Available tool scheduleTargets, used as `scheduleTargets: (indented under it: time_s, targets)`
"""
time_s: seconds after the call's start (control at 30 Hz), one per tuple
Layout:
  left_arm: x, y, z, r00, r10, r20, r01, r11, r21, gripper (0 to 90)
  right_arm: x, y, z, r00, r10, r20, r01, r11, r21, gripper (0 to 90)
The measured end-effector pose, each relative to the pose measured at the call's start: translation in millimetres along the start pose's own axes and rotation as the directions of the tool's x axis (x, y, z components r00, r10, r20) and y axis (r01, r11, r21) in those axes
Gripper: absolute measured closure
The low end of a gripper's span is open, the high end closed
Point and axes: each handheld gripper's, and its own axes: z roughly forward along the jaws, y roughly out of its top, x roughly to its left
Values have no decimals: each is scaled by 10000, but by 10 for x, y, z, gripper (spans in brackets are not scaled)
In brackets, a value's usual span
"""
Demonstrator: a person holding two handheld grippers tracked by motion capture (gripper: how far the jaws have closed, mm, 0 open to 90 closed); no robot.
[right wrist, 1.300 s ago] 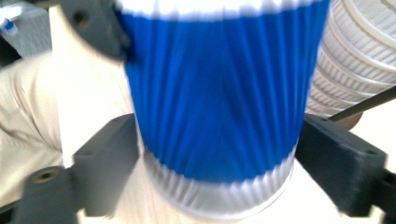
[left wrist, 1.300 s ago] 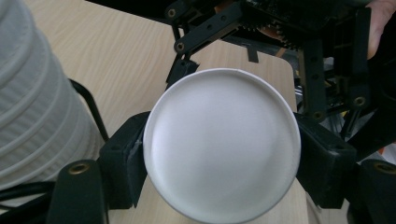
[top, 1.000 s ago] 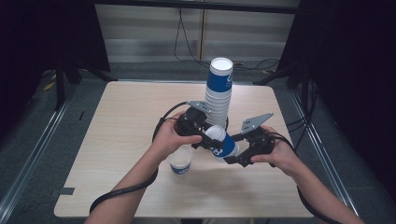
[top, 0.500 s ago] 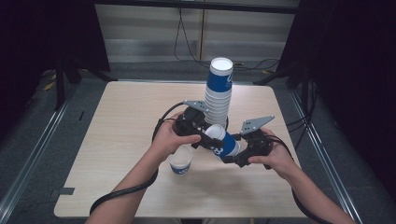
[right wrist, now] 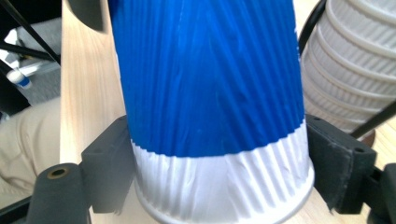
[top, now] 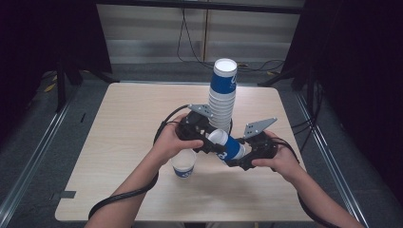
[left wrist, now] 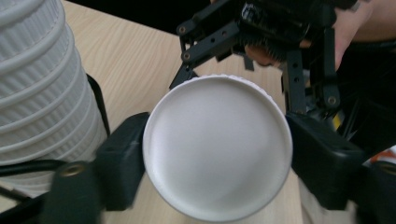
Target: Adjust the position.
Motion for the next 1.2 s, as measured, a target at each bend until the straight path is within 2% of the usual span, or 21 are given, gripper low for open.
scheduleTargets:
  time_s: [0.1,0.23,0.3,0.37,0.5,0.53,0.63,0.73,0.77,0.87,1.0,1.03,1.1,1.13,1.2]
  targets:
    - [-38,13,-1,9989,427,-204,-417,9979,492,193,-4,0,-18,9998,-177,83,175,9995,246,192]
    - [-80,46,0,9934,949,-640,-863,9883,1255,181,-3,15,-39,9991,-382,201,368,9972,656,192]
    - [-101,57,15,9900,1187,-758,-1050,9807,1647,182,-6,22,-50,9987,-473,169,456,9951,878,192]
    - [-118,64,30,9891,1254,-776,-1095,9769,1833,183,-4,24,-60,9982,-576,156,554,9917,1164,192]
    - [-139,75,67,9832,1621,-841,-1373,9599,2444,182,-17,32,-83,9972,-726,198,681,9829,1712,192]
    - [-141,78,75,9814,1730,-830,-1467,9553,2567,183,-22,34,-88,9972,-727,166,688,9830,1700,191]
    - [-154,79,103,9779,1856,-963,-1514,9461,2862,185,-28,46,-108,9969,-767,186,710,9745,2131,192]
    - [-166,90,124,9746,2040,-919,-1671,9368,3075,185,-23,61,-118,9949,-981,239,891,9644,2489,191]
    - [-173,94,131,9729,2125,-917,-1742,9332,3143,186,-25,63,-118,9952,-970,148,905,9653,2450,191]
    - [-189,116,145,9706,2266,-818,-1888,9263,3262,187,-29,75,-124,9940,-1084,113,1016,9595,2629,191]
    - [-197,158,152,9669,2409,-840,-1998,9199,3374,191,-31,84,-119,9935,-1136,41,1080,9551,2760,190]
    - [-200,170,155,9656,2468,-816,-2046,9154,3468,187,-28,87,-117,9931,-1173,43,1115,9536,2798,190]
    - [-207,185,174,9659,2483,-735,-2083,9138,3487,187,-36,94,-105,9914,-1306,29,1242,9493,2889,190]
    - [-208,197,182,9623,2629,-694,-2220,9070,3580,188,-35,96,-101,9905,-1375,-20,1322,9480,2895,190]
    - [-219,205,201,9625,2637,-639,-2255,9084,3521,194,-28,108,-98,9907,-1359,-22,1306,9471,2933,189]
